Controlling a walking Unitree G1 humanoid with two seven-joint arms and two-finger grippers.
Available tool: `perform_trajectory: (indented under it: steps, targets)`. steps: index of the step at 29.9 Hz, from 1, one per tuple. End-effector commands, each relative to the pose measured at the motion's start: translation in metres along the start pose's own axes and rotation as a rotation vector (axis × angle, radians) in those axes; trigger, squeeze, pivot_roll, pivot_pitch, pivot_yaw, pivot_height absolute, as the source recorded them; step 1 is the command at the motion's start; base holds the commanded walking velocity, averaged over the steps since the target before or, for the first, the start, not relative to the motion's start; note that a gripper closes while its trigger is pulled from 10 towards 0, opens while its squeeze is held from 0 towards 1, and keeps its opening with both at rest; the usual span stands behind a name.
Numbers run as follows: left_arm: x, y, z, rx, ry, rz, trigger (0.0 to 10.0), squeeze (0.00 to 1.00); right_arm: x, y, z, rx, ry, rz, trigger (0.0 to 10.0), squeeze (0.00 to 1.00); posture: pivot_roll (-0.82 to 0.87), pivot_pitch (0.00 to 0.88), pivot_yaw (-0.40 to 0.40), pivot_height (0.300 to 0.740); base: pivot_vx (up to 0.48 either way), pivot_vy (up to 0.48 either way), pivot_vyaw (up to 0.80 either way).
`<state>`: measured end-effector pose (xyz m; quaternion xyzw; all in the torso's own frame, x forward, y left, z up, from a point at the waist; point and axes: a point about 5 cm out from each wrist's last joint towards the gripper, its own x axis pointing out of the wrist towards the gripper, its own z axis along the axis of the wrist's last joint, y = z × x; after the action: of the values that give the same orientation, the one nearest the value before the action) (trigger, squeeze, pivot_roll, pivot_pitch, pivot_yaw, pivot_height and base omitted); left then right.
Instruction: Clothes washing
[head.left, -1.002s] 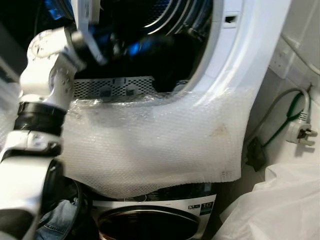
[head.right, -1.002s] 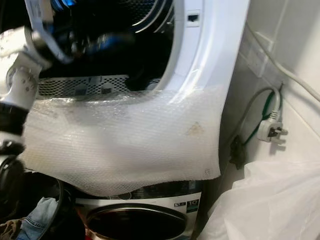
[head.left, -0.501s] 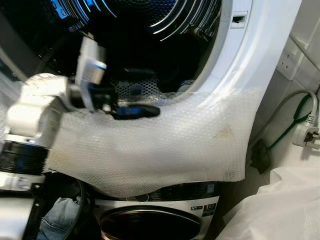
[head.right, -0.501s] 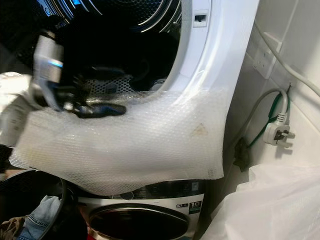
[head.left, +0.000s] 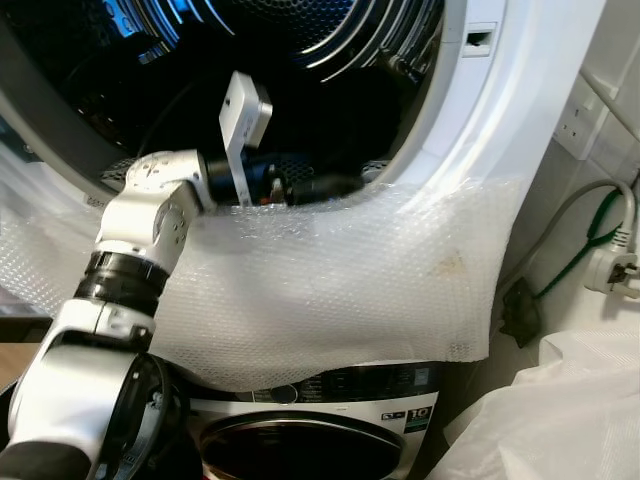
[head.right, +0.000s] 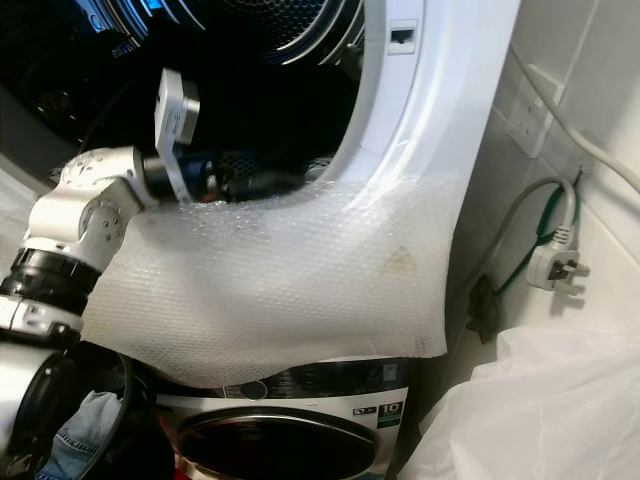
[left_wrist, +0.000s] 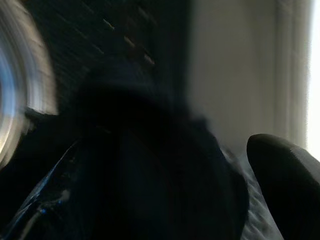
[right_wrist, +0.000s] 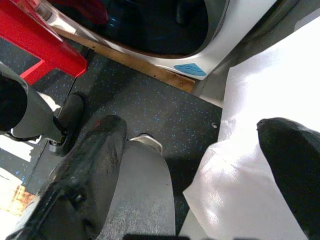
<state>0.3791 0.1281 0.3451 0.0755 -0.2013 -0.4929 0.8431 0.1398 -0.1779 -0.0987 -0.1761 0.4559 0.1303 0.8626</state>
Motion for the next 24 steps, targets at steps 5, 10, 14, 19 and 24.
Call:
perform_trajectory:
  steps: [5, 10, 14, 19, 24]
  targets:
    - [-0.001, 0.023, 0.013, 0.044, 0.032, 0.216, 10.0, 0.00, -0.003, 0.009, -0.013, 0.004, 0.050, 0.026, 10.0, 0.00, -0.16, 0.000, 0.087, 0.740, 0.000, 0.000, 0.00]
    - [-0.002, 0.040, 0.006, 0.100, 0.161, 0.413, 10.0, 0.00, -0.002, 0.008, -0.011, -0.002, 0.046, 0.029, 10.0, 0.00, -0.16, 0.000, 0.085, 0.740, 0.000, 0.000, 0.00]
    - [-0.004, 0.045, -0.003, 0.091, 0.227, 0.494, 10.0, 0.00, -0.003, 0.007, -0.012, -0.007, 0.050, 0.029, 10.0, 0.00, -0.16, 0.000, 0.082, 0.740, 0.000, 0.000, 0.00]
    - [-0.005, 0.049, -0.008, 0.085, 0.229, 0.608, 10.0, 0.00, -0.003, 0.006, -0.013, -0.014, 0.054, 0.031, 10.0, 0.00, -0.16, 0.000, 0.076, 0.740, 0.000, 0.000, 0.00]
    - [-0.009, 0.056, -0.007, 0.108, 0.232, 0.740, 10.0, 0.00, -0.002, 0.005, -0.011, -0.027, 0.051, 0.037, 10.0, 0.00, -0.16, 0.000, 0.071, 0.740, 0.000, 0.000, 0.00]
